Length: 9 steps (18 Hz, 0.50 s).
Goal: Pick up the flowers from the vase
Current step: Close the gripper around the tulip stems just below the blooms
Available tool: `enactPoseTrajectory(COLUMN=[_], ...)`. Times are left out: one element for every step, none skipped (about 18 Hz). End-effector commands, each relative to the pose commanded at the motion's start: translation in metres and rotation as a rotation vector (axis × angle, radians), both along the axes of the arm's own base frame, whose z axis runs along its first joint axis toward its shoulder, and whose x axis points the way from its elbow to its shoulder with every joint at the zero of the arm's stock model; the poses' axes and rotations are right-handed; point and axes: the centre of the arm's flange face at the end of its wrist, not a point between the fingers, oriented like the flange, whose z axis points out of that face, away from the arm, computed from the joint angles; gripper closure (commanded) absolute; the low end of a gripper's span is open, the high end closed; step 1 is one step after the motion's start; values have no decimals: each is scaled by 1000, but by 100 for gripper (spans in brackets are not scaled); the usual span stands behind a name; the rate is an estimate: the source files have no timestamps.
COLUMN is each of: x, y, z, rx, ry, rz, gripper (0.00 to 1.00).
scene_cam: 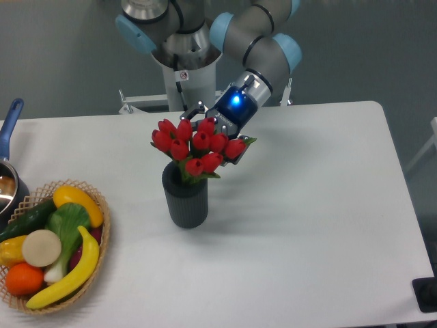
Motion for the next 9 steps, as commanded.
enactPoseTrajectory(x=[-3, -2, -3, -3, -3, -3, -4, -6, -6], y=[3, 7, 8, 8, 8, 8, 9, 9, 9], z=[0, 0, -1, -2, -2, -2, -3, -4, -5], rx=[2, 2, 2, 1, 1, 1, 1, 0, 0], ry=[1, 2, -1, -2, -2, -3, -4, -5, -6], rz=[-4, -14, -17, -17, -17, -17, -17, -17, -16], gripper=[0, 0, 0, 0, 7, 22, 41, 56, 69])
